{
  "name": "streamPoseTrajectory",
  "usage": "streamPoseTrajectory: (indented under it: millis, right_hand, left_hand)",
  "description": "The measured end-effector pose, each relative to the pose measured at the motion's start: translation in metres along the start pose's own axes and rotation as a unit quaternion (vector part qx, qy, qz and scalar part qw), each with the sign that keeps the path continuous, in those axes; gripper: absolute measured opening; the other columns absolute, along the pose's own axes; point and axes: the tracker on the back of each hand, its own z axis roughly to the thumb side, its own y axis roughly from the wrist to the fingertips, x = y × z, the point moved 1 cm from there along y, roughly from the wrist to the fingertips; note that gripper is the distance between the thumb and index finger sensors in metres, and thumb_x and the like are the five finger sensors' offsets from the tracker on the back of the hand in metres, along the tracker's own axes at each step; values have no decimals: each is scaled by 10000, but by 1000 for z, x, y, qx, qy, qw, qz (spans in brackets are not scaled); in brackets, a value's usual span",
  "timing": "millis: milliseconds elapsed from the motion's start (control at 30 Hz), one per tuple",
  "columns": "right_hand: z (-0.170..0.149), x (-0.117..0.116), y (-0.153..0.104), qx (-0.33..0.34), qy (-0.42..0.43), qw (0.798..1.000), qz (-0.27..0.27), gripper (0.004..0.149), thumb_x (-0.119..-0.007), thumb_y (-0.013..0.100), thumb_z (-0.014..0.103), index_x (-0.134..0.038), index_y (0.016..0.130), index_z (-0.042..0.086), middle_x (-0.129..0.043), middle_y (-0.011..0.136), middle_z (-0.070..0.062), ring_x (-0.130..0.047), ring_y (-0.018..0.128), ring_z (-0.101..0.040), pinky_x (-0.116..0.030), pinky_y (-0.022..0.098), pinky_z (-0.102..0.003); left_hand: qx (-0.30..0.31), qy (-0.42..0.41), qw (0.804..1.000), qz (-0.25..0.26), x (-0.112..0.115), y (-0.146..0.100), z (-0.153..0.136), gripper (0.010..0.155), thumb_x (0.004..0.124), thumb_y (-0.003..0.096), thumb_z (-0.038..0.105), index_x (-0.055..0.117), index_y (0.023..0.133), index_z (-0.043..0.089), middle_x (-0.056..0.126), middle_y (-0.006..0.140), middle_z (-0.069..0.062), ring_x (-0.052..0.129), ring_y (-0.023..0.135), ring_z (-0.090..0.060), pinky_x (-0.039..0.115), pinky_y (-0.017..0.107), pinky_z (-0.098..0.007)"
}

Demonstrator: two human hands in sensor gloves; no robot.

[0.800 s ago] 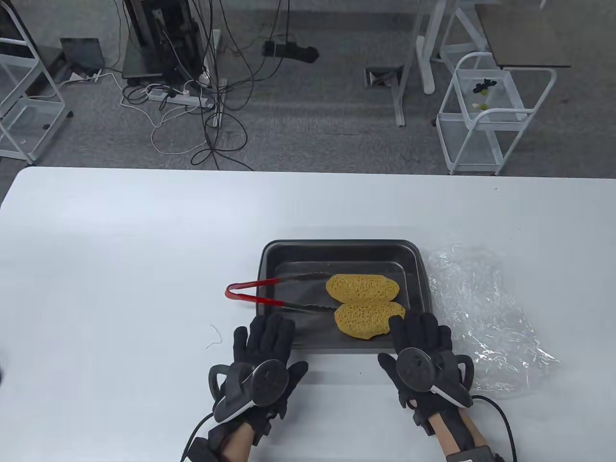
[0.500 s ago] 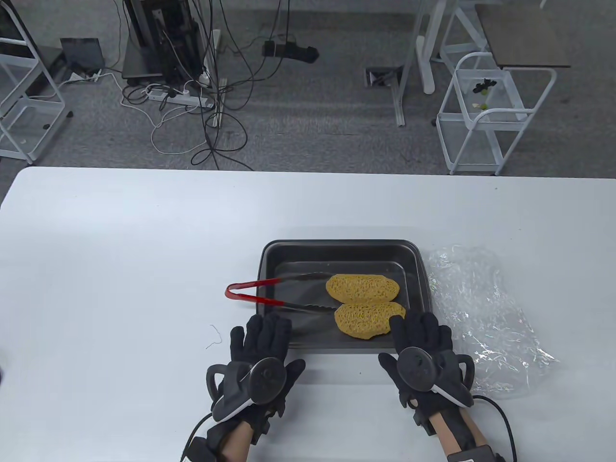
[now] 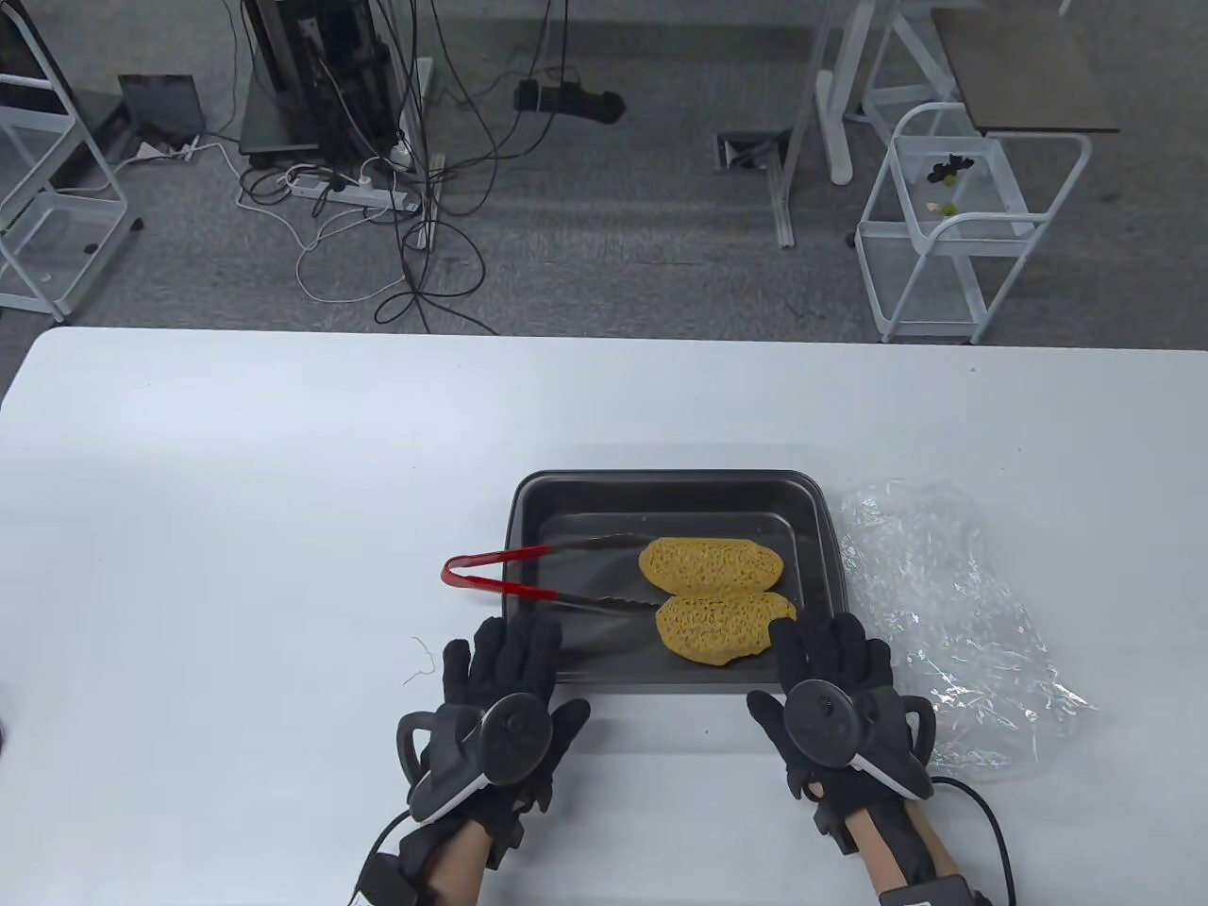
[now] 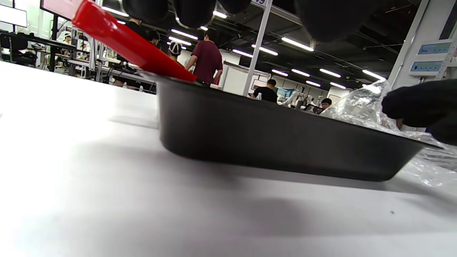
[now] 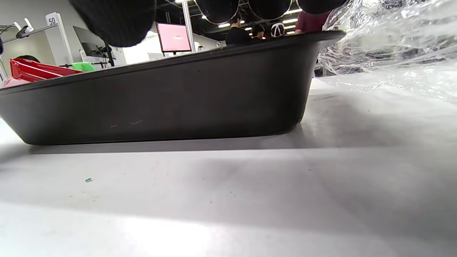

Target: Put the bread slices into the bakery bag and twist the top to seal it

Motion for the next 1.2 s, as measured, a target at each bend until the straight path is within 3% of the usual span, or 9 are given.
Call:
streamPoseTrajectory:
  millis: [200,300,467,600,767,833,933,1067,1200]
  right_hand:
    - [-21,41,-4,-35,38,997,-53,803,-764,463,486,-491,1093,70,-497,1120,-317,-497,977,-643,-359,667,-766]
    - [-54,73,2,-94,64,989,-92,811,-775,468,484,-501,1092,43,-519,1110,-331,-524,963,-652,-377,663,-769]
    - [-130,97,22,-213,39,974,-64,833,-781,462,485,-486,1085,17,-489,1104,-350,-497,961,-661,-365,659,-771]
    - [-181,86,32,-291,40,956,-7,864,-778,456,503,-450,1092,20,-437,1116,-350,-449,972,-667,-342,663,-774]
    - [-220,49,37,-344,67,933,79,934,-765,441,552,-390,1099,5,-355,1126,-362,-365,987,-674,-314,665,-776]
    - [-234,29,36,-357,137,918,109,969,-752,450,570,-346,1098,-25,-241,1120,-379,-185,975,-679,-238,651,-775]
    - [-245,7,33,-374,222,893,115,976,-787,444,563,-409,1083,-71,-220,1108,-395,-145,962,-683,-209,642,-775]
    - [-245,-2,33,-378,175,903,105,746,-848,453,433,-598,981,-31,-302,1110,-360,-212,977,-661,-245,655,-761]
    - [-239,8,32,-373,123,918,50,460,-867,448,284,-803,807,4,-492,1091,-323,-386,983,-638,-333,663,-751]
  left_hand:
    - [15,-3,1000,3,-3,-2,7,815,717,476,618,390,1119,237,462,1202,-117,482,1122,-476,340,812,-695]
    - [19,-6,1000,4,-4,-3,8,815,716,477,619,388,1119,239,460,1203,-114,484,1122,-475,340,812,-695]
    - [29,-6,1000,-4,-3,-4,12,816,716,478,618,384,1120,239,455,1205,-116,478,1123,-478,336,813,-695]
    - [36,-3,999,-4,-4,-4,16,816,717,478,618,385,1120,239,457,1205,-116,482,1123,-478,338,813,-695]
    - [40,-1,999,-11,-2,-4,18,816,716,478,618,385,1121,240,459,1205,-116,482,1123,-478,335,813,-696]
    - [42,0,999,-16,-1,-3,19,815,716,478,618,387,1120,239,462,1204,-117,486,1121,-480,337,813,-695]
    - [43,-1,999,-21,0,-3,20,814,717,477,617,390,1119,238,467,1203,-117,489,1120,-481,339,812,-695]
    - [44,-4,999,-25,1,-3,20,815,716,478,618,389,1119,237,469,1202,-120,494,1118,-484,341,811,-696]
    - [45,-7,999,-27,2,-3,20,814,716,477,618,393,1119,234,473,1201,-122,500,1115,-483,345,809,-696]
